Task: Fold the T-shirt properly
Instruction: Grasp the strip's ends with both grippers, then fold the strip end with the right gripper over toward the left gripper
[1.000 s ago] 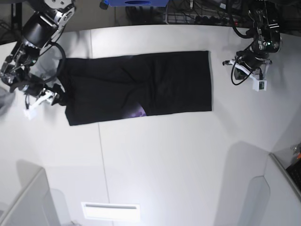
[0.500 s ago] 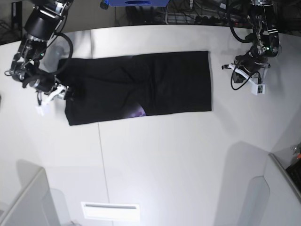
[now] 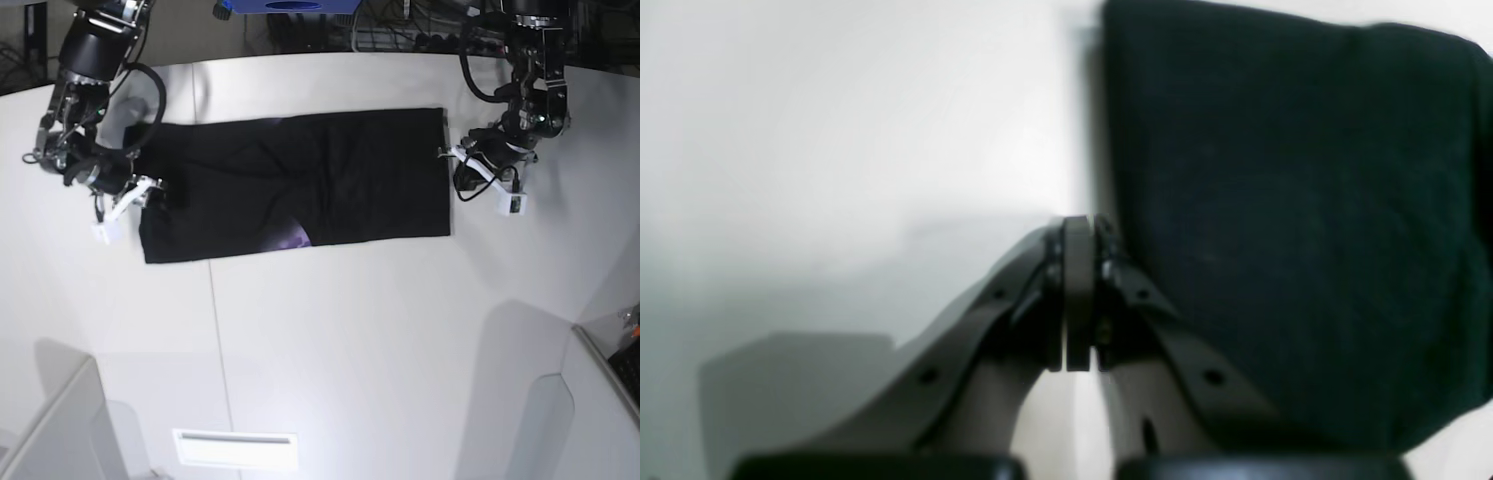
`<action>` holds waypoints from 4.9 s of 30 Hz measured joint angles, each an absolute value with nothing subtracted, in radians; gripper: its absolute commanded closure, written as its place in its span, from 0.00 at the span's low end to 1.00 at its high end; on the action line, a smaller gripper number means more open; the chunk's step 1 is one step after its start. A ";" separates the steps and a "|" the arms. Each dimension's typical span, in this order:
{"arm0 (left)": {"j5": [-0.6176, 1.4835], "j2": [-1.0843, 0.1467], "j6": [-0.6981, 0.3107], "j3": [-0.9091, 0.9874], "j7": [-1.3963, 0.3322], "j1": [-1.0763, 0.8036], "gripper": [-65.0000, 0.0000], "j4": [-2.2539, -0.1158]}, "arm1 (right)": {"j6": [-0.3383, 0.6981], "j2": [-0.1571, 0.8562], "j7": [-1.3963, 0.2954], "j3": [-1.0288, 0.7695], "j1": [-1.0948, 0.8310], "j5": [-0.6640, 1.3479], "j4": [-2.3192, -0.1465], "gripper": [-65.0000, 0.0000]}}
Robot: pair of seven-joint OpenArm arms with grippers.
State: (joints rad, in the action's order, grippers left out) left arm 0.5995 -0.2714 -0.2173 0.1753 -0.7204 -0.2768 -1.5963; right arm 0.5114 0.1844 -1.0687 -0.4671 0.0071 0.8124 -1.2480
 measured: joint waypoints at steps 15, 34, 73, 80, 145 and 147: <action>0.601 -0.279 -0.217 0.054 -0.706 -0.250 1.00 -1.589 | 0.290 0.188 -1.035 -0.370 -0.054 0.749 -1.462 1.00; 0.611 -0.273 -0.221 0.052 -0.709 -0.233 1.00 -1.577 | -0.005 0.196 -0.971 -0.039 -0.103 0.761 -1.803 1.00; 0.611 -0.274 -0.221 0.047 -0.702 -0.247 1.00 -1.584 | -0.311 0.116 -0.891 0.408 -0.054 0.764 -1.929 1.00; 0.611 -0.274 -0.222 0.051 -0.702 -0.250 1.00 -1.584 | -0.313 0.110 -0.882 0.502 -0.051 0.767 -1.911 1.00; 0.577 -0.331 -0.397 0.423 -0.962 -0.441 1.00 -1.763 | -0.315 0.016 -0.796 0.681 0.061 0.635 -1.645 0.39; 0.576 -0.340 -0.397 0.440 -0.961 -0.447 1.00 -1.763 | -0.315 0.010 -0.797 0.681 0.062 0.634 -1.645 0.38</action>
State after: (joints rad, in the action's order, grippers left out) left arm 0.5762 -0.3405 -0.3973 0.4397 -0.9607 -0.4465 -1.7626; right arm -0.3153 0.0105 -0.7971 0.6807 0.0620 0.6338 -1.6451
